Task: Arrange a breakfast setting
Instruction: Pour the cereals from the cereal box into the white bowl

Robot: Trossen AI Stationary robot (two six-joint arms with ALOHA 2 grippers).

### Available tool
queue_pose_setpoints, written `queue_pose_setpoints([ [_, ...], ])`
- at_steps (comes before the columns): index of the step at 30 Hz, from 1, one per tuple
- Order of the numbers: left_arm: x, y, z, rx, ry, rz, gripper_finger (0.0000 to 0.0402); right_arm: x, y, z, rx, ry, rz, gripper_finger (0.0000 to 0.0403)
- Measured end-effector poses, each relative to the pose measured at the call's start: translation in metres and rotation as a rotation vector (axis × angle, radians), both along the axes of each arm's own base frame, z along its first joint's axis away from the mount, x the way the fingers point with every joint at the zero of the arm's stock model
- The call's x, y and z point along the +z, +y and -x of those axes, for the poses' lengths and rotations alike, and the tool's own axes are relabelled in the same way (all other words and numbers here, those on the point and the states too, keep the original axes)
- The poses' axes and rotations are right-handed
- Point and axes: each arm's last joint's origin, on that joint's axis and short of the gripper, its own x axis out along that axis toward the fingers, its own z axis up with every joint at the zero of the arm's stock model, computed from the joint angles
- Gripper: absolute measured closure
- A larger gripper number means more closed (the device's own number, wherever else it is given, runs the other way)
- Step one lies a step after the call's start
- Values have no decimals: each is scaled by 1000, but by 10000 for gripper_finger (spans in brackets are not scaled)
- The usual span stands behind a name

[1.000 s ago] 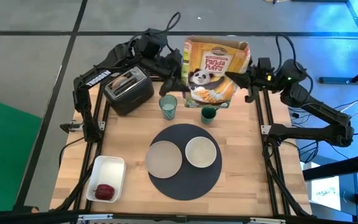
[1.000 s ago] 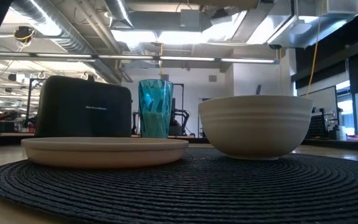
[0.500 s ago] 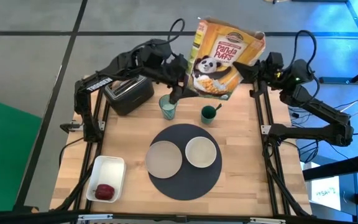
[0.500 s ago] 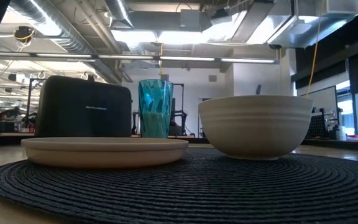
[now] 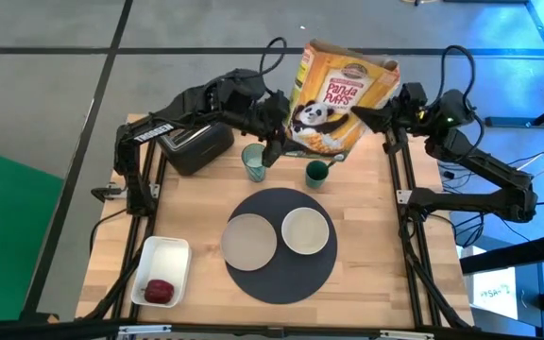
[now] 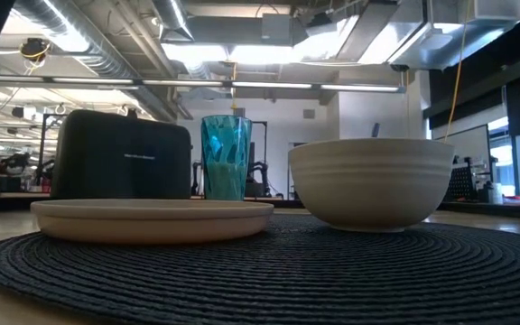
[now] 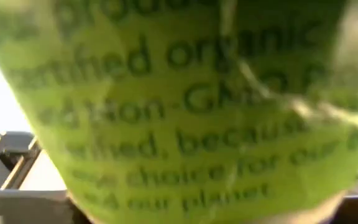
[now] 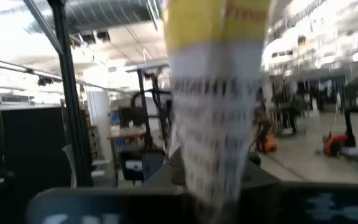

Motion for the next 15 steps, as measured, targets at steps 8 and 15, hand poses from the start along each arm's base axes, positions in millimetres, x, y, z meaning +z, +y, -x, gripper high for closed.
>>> queue_pose_setpoints([
  [8, -15, -26, 5, 11, 195, 125, 221, -4, 11, 22, -78, 94, 27, 248],
  [15, -29, -78, 21, 42, 429, 165, 222, -1, 27, 69, -414, 81, -22, 165],
])
